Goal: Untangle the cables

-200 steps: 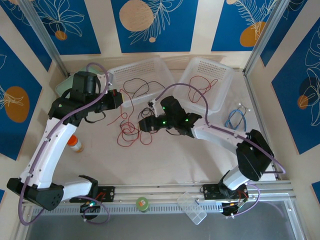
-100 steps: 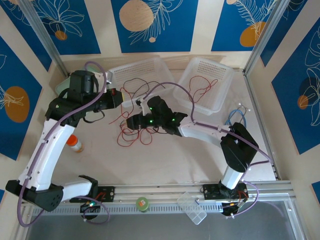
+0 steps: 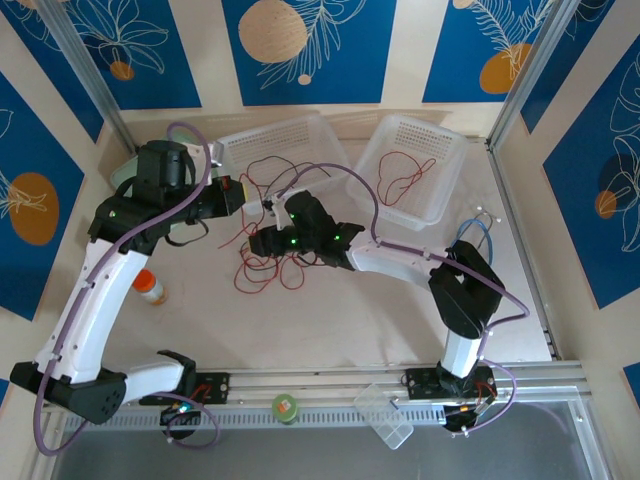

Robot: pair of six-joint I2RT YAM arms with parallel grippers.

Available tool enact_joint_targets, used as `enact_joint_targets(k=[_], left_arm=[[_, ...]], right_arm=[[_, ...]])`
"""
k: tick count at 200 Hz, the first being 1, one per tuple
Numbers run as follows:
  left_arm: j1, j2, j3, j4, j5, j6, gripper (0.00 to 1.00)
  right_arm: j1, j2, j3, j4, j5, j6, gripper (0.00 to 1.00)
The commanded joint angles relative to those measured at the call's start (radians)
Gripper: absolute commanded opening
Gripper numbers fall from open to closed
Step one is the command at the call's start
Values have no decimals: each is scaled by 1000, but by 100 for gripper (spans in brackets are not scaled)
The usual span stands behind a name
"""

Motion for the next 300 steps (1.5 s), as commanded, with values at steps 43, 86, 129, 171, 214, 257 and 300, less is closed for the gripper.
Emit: enact_joint_targets(k=[43,86,129,171,214,257,300], left_arm=[[-10,-36,40,5,18,-21,0],[-11,-49,37,-1,18,-26,0],[-10,-51,21,-87,-46,37,0],[-11,-35,-57,-136,-78,117,0],[-14,-4,-135,-85,-8,137,0],[-81,44,-216,86,70,102,12],[-167,88,-203,201,50,81,47]], right_arm=[[10,29,47,21,-10,14,29],[14,15,49,6,60,6,6],[6,-118,34,-171,345,-141,0],[-2,-256,9,-314,657,-375,0],[-64,-326,51,-360,781,-550,0],[-183,-327,228,-430,737,-635,0],[-269,-292,524,-534,659,-658,0]])
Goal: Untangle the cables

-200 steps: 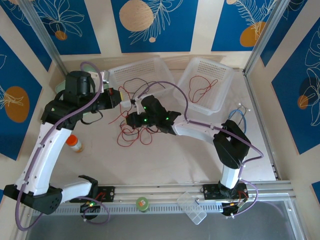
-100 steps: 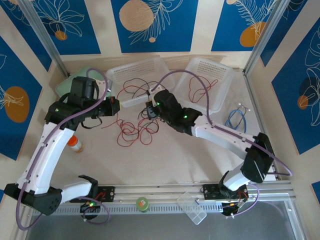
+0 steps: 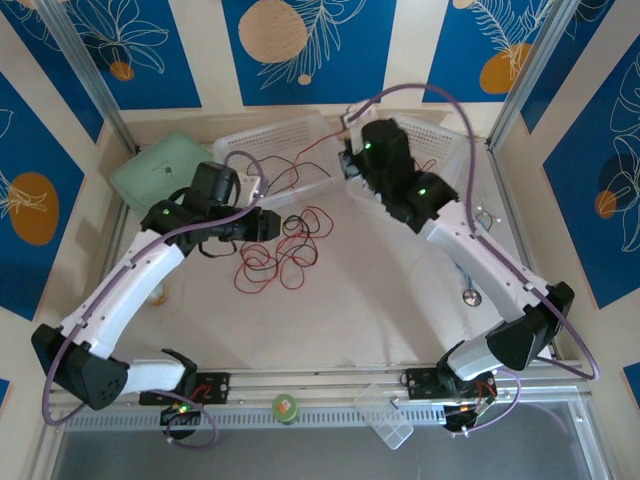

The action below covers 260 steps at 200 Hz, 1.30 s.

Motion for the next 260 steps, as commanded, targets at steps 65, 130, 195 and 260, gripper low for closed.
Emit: enact_joint_targets(k=[65,130,195,260], left_arm=[[-36,-68,-8,83,-71,-11,59],[-36,-135,-58,45,-108,-22,63],[-35,-167,-62,9,-145,-31,64],[-35,-193,-69,-24,-188,-39,64]], right_arm=[[-172,188,558,-146,-12,-117,0],[-360,523,979,-310,-49,-52,0],[-413,628,982,-308,21,-41,0],[-524,625,793,-305,1,116,0]])
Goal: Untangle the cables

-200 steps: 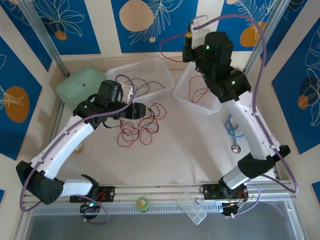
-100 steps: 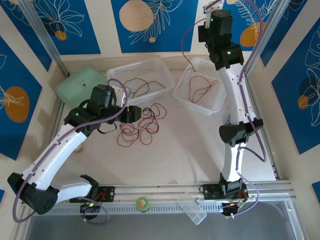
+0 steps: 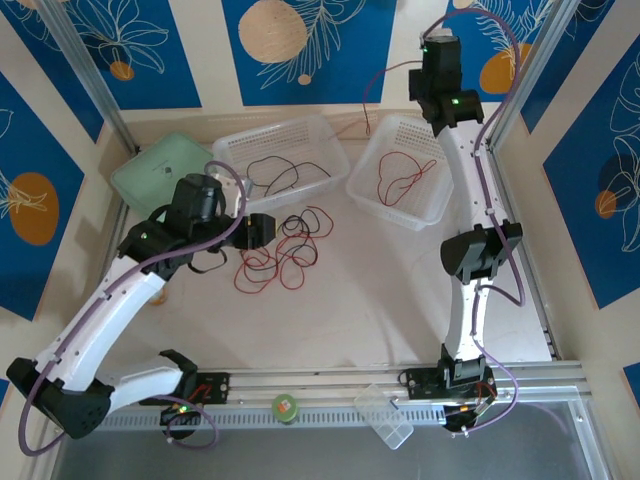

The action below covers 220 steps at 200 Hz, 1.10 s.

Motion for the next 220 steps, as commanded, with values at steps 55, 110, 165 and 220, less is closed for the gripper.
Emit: enact_joint_targets(k=[55,110,165,220], left_arm=[[-6,-33,-6,-52,-47,-13,64],[-6,-38,-16,-48,-52,-24,64],[-6,-27,-18,-109,-130,-44,65],[-1,33,-40,-158,-184,-85,65]], right_arm=[[-65,-82,-228,76,-6,152,0],[-74,-134,-463,144,-22,193,0],[-64,-93,-653,128,-27,286,0],[-59,-116,-722,61,-90,353,35]])
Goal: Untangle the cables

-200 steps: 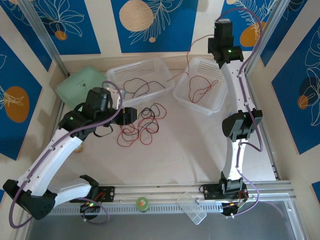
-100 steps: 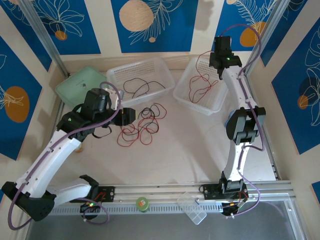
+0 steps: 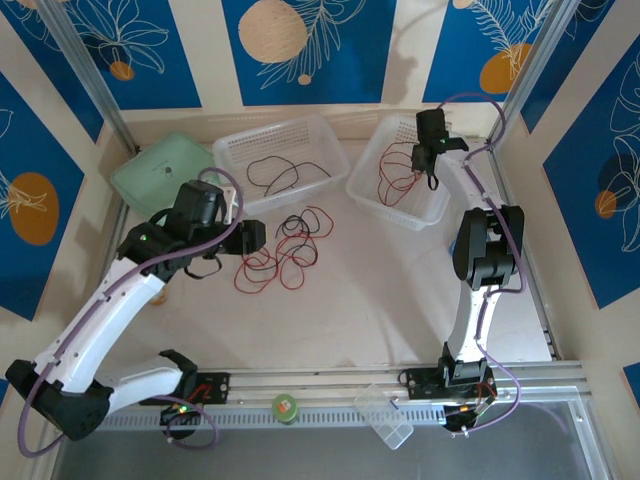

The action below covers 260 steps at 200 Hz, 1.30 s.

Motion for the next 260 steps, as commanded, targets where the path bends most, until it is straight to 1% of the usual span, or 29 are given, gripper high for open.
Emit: enact_joint_targets(k=[1,15,29,52,73,105,141,176,210,241,260], left_arm=[[-1,33,-25,-48,-45,-34,65],[2,53,-44,-37,-42,-46,65],[2,72,-65,-13,-30,-57,65],[3,105,-97,42,1,-68,64],[2,149,-114,105,37,-64,63],[0,268,-90,197,61,10,60],[-11,465,14,238,55,119,54],[-65,611,93,258,45,197,50],[-104,735,145,247,21,233,47],[-135,813,173,239,-39,258,45],[-149,838,180,243,-115,266,44]], right_arm=[[6,-29,-13,-36,-46,57,36],[9,-47,-18,-60,-58,67,48],[13,-75,-31,-76,-70,74,56],[24,-139,-71,-85,-82,81,62],[41,-222,-128,-79,-96,90,65],[88,-376,-255,-48,-116,117,64],[158,-528,-399,-16,-135,156,61],[219,-626,-490,-28,-116,179,60],[241,-687,-540,-49,-102,192,59],[240,-730,-570,-61,-87,193,58],[239,-750,-583,-64,-88,194,58]])
